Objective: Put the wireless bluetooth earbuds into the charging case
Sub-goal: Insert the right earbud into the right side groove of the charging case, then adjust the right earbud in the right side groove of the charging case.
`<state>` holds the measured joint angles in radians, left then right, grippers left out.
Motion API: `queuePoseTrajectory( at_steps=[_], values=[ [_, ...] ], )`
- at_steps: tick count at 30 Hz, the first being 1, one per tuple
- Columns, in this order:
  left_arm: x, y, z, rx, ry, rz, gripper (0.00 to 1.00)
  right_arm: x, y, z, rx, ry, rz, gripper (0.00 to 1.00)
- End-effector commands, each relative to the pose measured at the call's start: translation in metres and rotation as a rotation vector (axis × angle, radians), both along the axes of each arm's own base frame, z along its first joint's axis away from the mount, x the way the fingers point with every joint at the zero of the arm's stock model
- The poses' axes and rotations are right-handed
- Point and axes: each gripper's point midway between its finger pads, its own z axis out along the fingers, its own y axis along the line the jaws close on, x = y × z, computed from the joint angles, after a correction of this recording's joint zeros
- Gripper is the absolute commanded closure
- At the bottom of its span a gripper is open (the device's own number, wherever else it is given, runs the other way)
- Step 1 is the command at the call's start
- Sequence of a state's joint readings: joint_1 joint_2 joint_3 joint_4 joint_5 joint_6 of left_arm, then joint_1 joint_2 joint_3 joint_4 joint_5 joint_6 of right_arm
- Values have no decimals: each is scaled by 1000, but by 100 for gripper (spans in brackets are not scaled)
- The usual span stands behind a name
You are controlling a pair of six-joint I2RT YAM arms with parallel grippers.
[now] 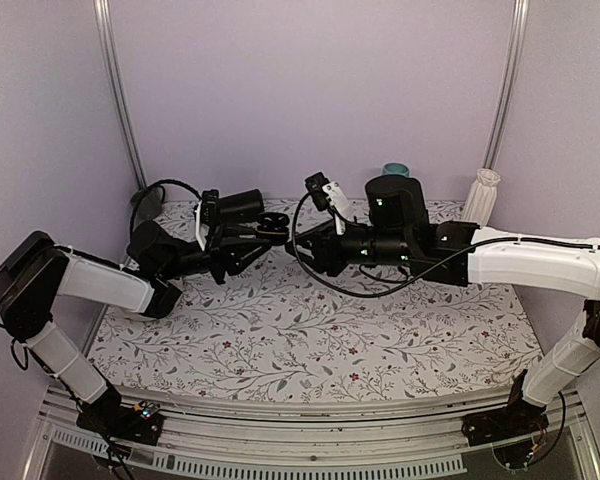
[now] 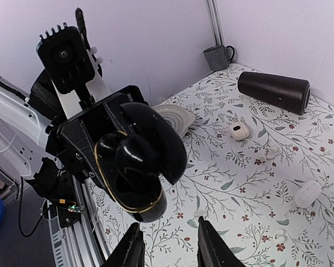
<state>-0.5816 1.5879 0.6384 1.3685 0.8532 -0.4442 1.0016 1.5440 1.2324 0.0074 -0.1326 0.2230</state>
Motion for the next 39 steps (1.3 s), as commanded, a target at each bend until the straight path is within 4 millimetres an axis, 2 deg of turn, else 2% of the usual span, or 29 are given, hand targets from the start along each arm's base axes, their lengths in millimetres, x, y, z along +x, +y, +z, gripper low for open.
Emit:
queuePoseTrajectory(
  at_steps=[1,9,15,19,23,32,39],
  values=[
    [3,3,-1,9,-11,32,100,1,-1,23,32,2,-16,67],
    [10,3,-7,25,11,64,100,15,-9,46,37,70,-129,64],
    [17,3,-11,40,21,101,100,34,-14,52,-7,188,-271,62],
    [21,3,-15,51,28,120,100,40,-14,56,-38,220,-312,60],
    [23,3,-17,55,31,133,100,45,-18,49,-102,237,-347,55],
    [26,0,-25,67,41,136,100,49,-8,40,-175,250,-332,56],
    [29,-2,-32,80,54,134,100,49,-5,43,-167,244,-318,57]
  ],
)
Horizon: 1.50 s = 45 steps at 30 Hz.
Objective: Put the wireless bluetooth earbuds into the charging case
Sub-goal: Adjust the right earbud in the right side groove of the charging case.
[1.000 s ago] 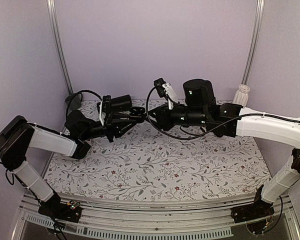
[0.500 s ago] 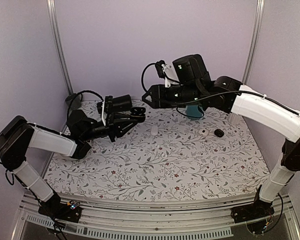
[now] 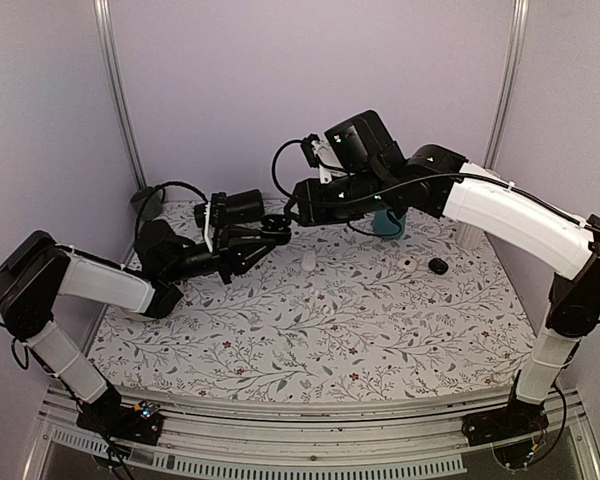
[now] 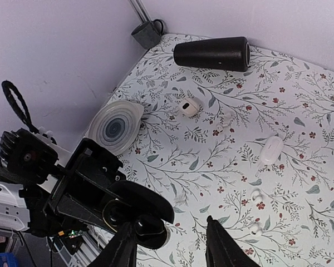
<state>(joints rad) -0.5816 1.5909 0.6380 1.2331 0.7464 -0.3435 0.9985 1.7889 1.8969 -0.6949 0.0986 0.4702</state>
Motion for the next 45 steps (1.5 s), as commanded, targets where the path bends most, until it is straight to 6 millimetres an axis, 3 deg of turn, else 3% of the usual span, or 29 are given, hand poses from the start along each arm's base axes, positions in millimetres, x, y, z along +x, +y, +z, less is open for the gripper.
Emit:
queuePoseTrajectory(
  at_steps=[1,18,45],
  values=[
    [4,-1,-12,20,17,11,100,3,0,8,2,-16,3,58],
    [5,-5,-15,26,23,1,100,6,7,-7,-75,-12,-3,65],
    [5,-8,-21,42,30,-4,100,2,17,-22,-160,-13,-13,66]
  ],
)
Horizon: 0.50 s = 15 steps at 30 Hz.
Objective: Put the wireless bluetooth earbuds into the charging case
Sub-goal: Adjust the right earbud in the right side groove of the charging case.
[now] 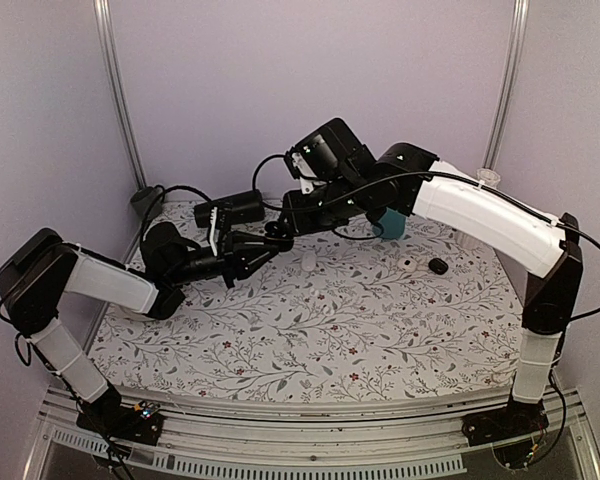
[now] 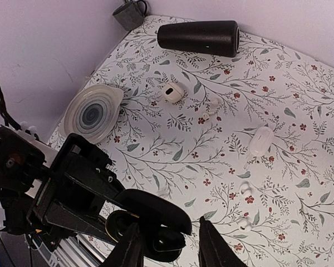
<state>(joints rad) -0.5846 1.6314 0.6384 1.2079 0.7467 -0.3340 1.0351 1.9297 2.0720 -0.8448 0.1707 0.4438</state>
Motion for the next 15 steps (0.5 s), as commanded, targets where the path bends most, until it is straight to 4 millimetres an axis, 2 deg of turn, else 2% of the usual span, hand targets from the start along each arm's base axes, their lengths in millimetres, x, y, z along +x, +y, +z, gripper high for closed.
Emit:
queuePoseTrajectory(
  at_steps=[1,15],
  values=[
    [0,-3,-1,4,-16,-2,100,0,0,2,-26,-23,-7,66],
    [0,-4,-1,8,-14,-1,100,-2,4,2,-42,-40,1,71]
  ],
)
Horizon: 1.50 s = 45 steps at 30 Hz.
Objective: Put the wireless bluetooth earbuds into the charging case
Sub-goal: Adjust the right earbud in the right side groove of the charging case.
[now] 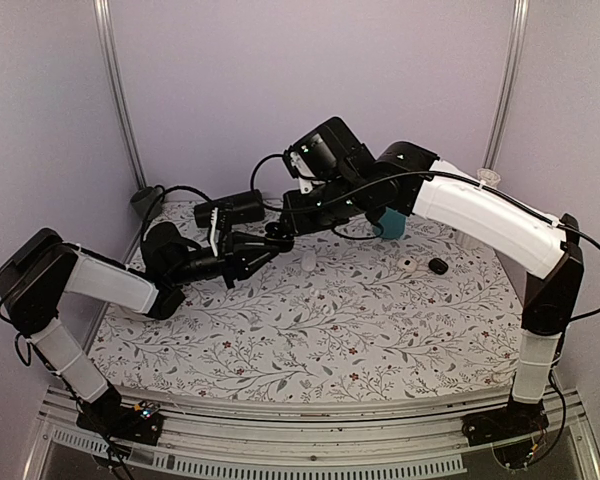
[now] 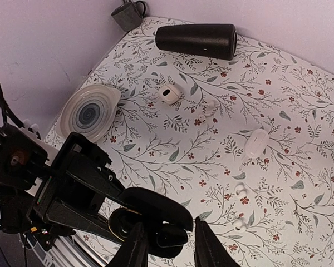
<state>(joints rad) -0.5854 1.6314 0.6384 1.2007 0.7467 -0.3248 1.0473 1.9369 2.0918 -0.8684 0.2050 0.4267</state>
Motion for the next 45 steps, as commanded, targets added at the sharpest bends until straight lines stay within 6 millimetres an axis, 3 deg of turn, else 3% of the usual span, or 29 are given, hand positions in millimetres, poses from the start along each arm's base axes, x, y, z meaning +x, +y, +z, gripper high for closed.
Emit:
queuePoseTrajectory(
  at_steps=[1,28,45],
  values=[
    [0,-3,0,2,-12,-2,100,0,5,1,-12,-17,4,71],
    [-1,-3,1,4,-14,-1,100,1,7,-10,-59,-22,7,72],
    [-1,-2,5,1,-24,-3,100,1,5,-14,-91,-48,9,80]
  ],
)
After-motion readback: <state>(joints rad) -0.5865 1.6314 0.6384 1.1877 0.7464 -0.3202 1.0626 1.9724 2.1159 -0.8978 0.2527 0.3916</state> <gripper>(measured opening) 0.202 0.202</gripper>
